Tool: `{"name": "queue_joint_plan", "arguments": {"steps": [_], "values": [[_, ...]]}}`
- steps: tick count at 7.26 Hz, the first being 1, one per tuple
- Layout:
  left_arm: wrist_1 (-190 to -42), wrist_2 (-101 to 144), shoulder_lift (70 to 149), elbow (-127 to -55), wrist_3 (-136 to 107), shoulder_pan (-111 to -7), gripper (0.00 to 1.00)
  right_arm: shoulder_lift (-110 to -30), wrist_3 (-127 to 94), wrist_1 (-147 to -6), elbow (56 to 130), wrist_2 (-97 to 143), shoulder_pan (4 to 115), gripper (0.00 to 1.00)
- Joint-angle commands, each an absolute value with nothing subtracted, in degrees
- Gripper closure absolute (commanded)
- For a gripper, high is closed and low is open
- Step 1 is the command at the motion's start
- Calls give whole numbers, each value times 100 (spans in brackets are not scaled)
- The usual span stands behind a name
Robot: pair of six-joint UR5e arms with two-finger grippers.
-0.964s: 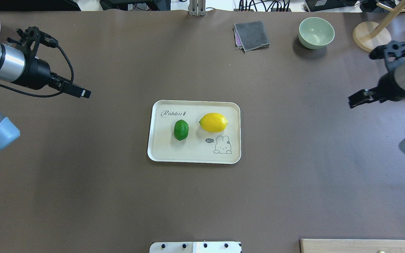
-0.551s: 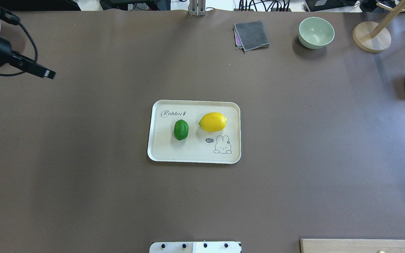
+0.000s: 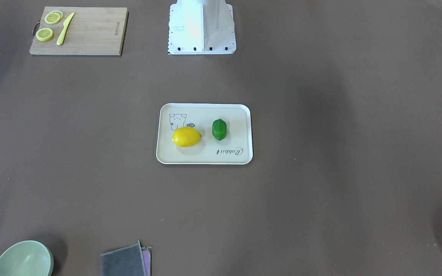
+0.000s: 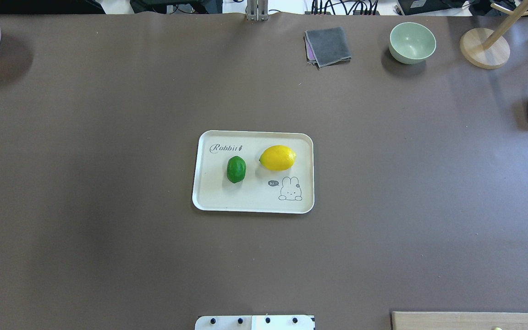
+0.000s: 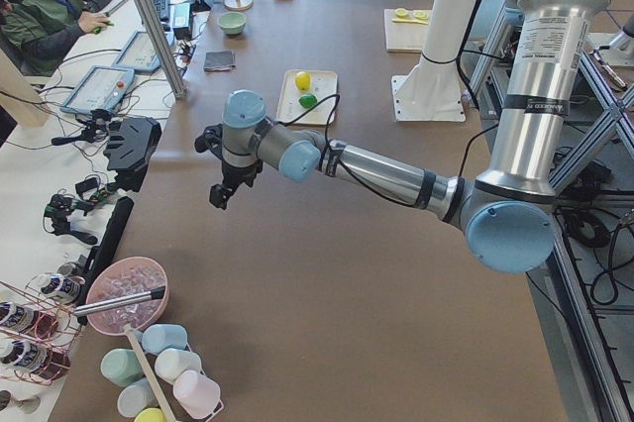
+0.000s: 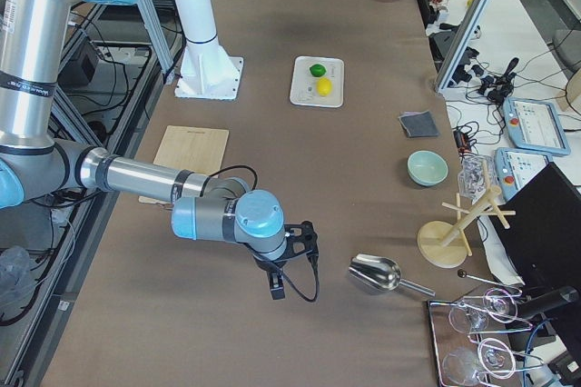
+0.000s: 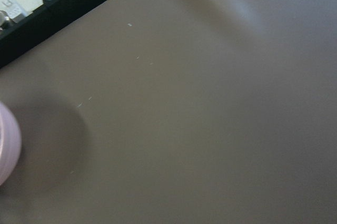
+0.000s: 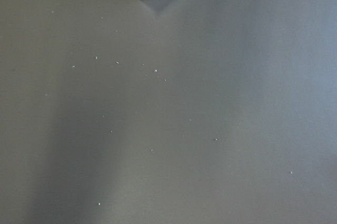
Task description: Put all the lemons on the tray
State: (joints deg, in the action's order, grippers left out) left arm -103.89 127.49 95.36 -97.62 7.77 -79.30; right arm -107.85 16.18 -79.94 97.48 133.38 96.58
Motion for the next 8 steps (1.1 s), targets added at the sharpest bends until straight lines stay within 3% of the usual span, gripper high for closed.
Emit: {"name": "queue_joint_plan", "arguments": {"steps": [1,3,4,6,8], "values": [[-10659,12402,8949,-9475,958,-8129,1,-10828,1617,-7762,9467,13403,9756,0],[-10069,12933,8527,-9361,923,-8689,1,-10863,1643,-7202,9098,13447,9756,0],[-9202,13277,8578,-9508,992,-9136,1,-10855,1583,-7198,9062,13404,9756,0],[-8956,13080,8473,-9606,984,-9158,1,-10733,1538,-7696,9236,13351,9765,0],[-8947,13043,8298,-9973,976,-9167,1,-10749,1547,-9325,10426,13342,9756,0]]}}
